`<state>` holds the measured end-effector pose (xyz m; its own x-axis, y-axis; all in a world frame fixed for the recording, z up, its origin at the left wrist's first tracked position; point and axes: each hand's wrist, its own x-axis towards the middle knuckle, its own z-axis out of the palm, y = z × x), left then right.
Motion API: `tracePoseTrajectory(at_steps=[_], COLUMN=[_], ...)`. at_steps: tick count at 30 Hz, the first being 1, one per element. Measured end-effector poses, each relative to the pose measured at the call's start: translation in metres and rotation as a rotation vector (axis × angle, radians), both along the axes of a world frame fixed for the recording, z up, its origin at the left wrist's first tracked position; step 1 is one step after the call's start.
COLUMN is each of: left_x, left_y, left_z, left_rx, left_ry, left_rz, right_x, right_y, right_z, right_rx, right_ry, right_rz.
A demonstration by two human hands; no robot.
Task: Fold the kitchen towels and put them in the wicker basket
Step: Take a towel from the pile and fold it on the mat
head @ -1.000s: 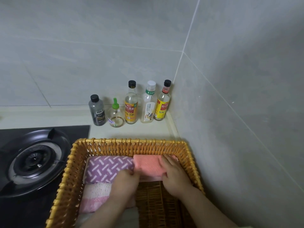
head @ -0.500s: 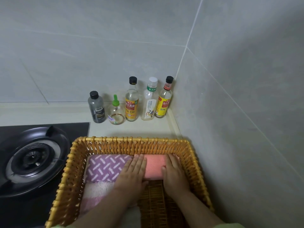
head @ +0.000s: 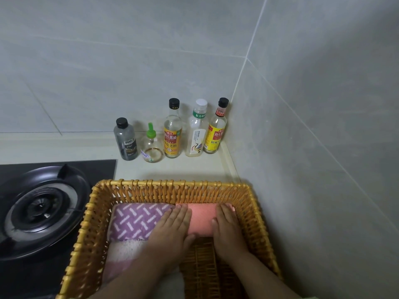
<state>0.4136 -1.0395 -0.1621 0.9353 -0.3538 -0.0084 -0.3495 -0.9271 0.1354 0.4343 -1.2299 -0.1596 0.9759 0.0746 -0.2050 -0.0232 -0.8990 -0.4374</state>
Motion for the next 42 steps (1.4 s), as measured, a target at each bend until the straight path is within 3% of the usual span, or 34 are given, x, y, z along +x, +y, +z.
tracePoseTrajectory(at_steps=[3,7,13,21,32,35,42], left_x=[-0.003,0.002,-0.002,0.004,0.001,-0.005,-0.033], left_y=[0.000,-0.016,-0.009,-0.014,-0.010,-0.004,0.053], left_z=[0.002,0.003,-0.016,-0.026,0.017,0.051,0.096], left_rx=[-0.050,-0.092,0.015,0.040,0.017,-0.146,-0.739], left_ry=[0.117,0.156,0.031,0.074,0.187,0.278,0.033], left_rz=[0.085,0.216,0.111,0.113,0.140,0.245,0.541], right_x=[0.002,0.000,-0.001,-0.001,0.003,0.000,-0.003], right_y=[0.002,0.007,0.010,0.013,0.009,0.011,0.029], right_z=[0.005,0.001,-0.006,-0.017,0.027,0.045,0.085], right_rx=[0.107,0.063,-0.060,-0.250,-0.094,-0.020,0.284], right_ry=[-0.039,-0.098,-0.099,-0.060,0.021,-0.046,-0.183], right_rz=[-0.087,-0.113,-0.075,-0.028,-0.028,-0.062,-0.103])
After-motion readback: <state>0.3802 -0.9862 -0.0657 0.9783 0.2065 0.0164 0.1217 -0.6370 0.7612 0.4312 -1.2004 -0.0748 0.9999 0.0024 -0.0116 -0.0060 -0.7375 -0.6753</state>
